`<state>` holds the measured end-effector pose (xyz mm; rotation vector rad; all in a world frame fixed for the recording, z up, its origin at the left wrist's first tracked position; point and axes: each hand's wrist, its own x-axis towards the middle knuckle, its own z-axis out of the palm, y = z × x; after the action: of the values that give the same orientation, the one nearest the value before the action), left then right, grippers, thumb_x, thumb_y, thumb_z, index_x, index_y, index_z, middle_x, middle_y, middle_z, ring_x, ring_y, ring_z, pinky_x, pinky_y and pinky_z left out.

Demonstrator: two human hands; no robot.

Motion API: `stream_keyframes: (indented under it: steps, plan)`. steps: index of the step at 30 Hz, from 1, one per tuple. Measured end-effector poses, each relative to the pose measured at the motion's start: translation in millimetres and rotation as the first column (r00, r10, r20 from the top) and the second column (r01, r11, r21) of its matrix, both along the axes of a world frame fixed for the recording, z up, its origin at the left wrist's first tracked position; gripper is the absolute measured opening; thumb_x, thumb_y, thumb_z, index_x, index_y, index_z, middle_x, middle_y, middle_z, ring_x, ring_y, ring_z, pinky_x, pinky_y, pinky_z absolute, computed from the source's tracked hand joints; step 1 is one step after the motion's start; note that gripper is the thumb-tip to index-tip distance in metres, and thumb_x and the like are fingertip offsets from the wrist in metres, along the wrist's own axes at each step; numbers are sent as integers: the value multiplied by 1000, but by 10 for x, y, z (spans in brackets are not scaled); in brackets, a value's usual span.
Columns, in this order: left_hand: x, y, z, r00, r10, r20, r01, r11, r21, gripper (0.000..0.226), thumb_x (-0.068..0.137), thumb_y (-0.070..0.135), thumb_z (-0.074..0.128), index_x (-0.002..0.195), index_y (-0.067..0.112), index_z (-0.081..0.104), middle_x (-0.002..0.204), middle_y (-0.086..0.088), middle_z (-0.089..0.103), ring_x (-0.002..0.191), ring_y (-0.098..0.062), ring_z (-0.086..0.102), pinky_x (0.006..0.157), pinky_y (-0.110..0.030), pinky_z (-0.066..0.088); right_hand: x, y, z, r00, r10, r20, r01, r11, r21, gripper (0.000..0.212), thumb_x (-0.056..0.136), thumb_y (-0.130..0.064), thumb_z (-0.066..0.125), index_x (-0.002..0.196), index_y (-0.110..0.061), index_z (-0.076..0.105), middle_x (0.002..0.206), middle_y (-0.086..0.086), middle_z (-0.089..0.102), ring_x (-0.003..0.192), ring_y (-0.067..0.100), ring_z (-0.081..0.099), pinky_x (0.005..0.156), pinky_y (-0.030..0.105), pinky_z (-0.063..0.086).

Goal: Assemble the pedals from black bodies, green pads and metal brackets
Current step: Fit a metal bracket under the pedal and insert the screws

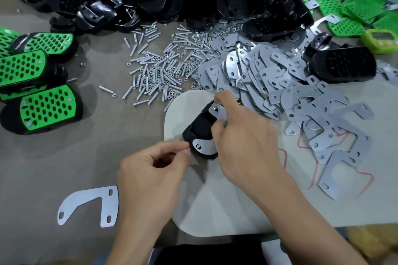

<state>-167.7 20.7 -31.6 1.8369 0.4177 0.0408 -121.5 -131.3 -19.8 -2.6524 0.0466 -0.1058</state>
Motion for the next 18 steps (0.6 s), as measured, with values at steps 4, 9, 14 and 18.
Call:
stream_keyframes:
  steps: [4, 9, 14, 18]
  plan:
    - [39, -14, 39, 997, -79, -18, 79, 997, 10, 16, 68, 57, 71, 77, 47, 79, 59, 11, 69, 50, -4, 54, 53, -25, 48, -7, 20, 22, 1000, -16, -23, 16, 1000, 0, 34, 89, -18, 45, 116, -37, 36, 69, -4, 46, 68, 34, 52, 60, 40, 34]
    - [156, 12, 13, 985, -106, -137, 112, 993, 44, 25, 67, 58, 69, 72, 34, 78, 45, 10, 52, 45, -15, 43, 55, -32, 38, -4, 30, 50, 998, -30, -49, 31, 999, 14, 34, 90, -17, 45, 116, -37, 35, 69, -4, 47, 68, 33, 52, 59, 41, 37]
    - [227, 106, 32, 958, -183, -222, 208, 973, 98, 25, 66, 56, 68, 70, 32, 76, 46, 6, 57, 43, -15, 48, 55, -33, 44, -19, -24, 60, 999, -3, -50, 6, 998, 66, 30, 92, -26, 49, 115, -38, 36, 66, -5, 51, 66, 27, 53, 59, 40, 39]
    - [235, 112, 54, 951, -203, -234, 227, 970, 81, 25, 67, 55, 68, 70, 31, 76, 47, 5, 60, 44, -15, 50, 58, -33, 46, 11, -229, 104, 987, 101, -127, -74, 977, 202, 31, 87, -49, 60, 113, -45, 44, 61, -10, 55, 64, 9, 53, 59, 34, 37]
